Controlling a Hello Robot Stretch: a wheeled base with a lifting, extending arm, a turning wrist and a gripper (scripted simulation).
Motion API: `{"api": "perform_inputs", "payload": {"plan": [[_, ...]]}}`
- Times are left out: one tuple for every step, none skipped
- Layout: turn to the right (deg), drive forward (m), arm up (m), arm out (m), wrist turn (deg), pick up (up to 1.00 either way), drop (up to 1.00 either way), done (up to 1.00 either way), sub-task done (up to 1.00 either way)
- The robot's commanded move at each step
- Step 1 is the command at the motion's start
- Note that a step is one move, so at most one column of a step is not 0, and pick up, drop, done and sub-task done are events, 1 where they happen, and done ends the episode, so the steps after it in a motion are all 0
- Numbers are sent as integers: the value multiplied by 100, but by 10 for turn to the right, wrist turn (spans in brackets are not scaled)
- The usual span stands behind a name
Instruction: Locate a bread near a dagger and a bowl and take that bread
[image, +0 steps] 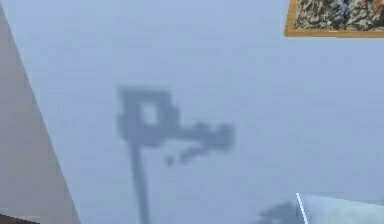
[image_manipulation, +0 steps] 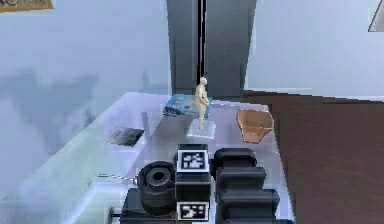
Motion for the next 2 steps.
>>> {"api": "perform_inputs", "payload": {"plan": [[0,0,0,0,450,0,0,0,0],[0,0,0,0,450,0,0,0,0]]}}
